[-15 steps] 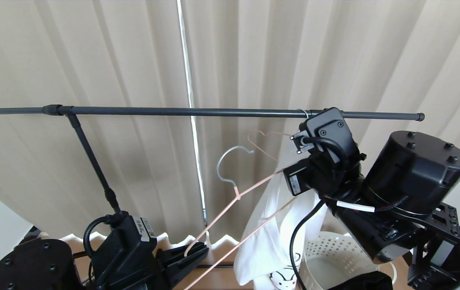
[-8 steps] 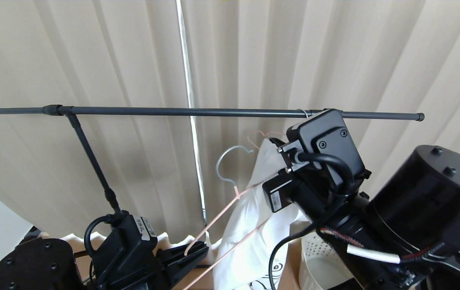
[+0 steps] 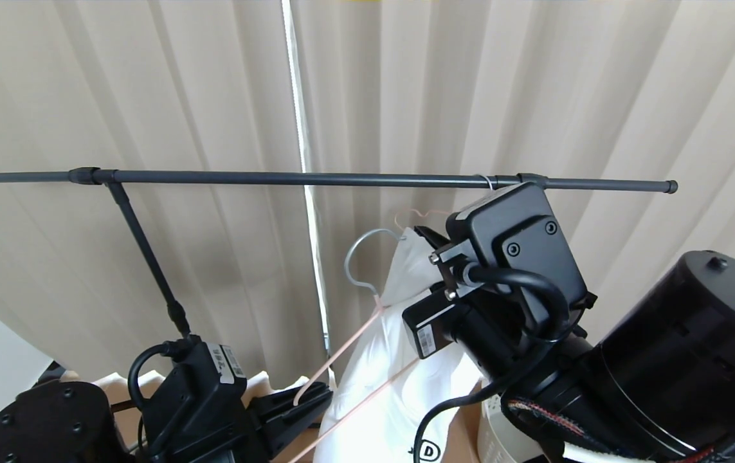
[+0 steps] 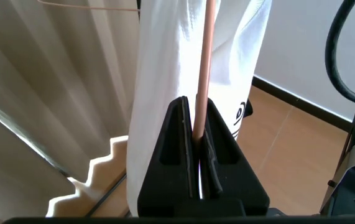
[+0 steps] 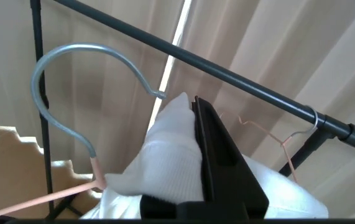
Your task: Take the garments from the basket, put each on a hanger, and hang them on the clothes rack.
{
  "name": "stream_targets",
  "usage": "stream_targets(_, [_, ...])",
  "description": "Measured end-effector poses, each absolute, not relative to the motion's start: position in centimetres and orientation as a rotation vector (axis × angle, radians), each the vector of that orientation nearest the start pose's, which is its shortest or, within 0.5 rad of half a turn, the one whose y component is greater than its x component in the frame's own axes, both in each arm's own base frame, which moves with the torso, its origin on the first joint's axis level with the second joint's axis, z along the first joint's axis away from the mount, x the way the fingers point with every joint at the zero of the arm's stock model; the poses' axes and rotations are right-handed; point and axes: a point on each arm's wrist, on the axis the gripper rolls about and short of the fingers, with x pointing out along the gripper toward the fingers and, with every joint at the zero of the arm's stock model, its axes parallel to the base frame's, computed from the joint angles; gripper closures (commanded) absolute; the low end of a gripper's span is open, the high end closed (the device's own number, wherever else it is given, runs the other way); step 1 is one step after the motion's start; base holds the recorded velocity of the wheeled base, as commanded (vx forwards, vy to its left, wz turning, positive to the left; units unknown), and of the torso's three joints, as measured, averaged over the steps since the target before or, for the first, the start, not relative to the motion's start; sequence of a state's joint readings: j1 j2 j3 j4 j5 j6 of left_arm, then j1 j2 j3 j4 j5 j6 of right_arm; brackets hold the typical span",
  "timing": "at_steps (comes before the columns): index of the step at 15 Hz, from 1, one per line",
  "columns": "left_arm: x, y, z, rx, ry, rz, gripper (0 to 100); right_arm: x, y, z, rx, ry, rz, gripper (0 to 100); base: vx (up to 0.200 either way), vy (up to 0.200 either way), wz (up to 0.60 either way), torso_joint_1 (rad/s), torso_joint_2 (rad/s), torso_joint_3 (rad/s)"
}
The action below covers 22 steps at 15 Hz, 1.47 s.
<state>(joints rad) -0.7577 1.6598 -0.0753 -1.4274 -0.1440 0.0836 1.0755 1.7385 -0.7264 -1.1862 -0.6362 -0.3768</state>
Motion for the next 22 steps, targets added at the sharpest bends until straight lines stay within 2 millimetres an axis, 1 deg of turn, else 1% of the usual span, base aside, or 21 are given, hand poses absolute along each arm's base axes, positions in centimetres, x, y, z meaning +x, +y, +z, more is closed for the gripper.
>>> stream_targets(5, [14.2, -13.9, 10.8, 0.123, 0.098, -0.906, 100, 17.4, 24.5, 21.1, -0.235, -0.201, 0.327, 0, 0.0, 0.0, 0.0, 0.0, 0.0, 0.0])
stream_targets(7, [14.2, -13.9, 10.8, 0.123, 0.099, -0.906, 100, 17.7, 24.2, 21.3, -0.231, -0.204, 0.312, 0, 0.0, 0.0, 0.0, 0.0, 0.0, 0.0])
stream_targets(15, [14.0, -13.9, 10.7, 0.13, 0.102, -0.912, 100, 18.1, 24.6, 20.8, -0.243, -0.193, 0.31, 0, 0.0, 0.0, 0.0, 0.0, 0.0, 0.0])
stream_targets(22, [14.5, -13.7, 11.0, 0.115, 0.082, -0.888, 100, 18.1, 24.9, 20.1, -0.258, -0.178, 0.316, 0, 0.0, 0.0, 0.0, 0.0, 0.0, 0.0])
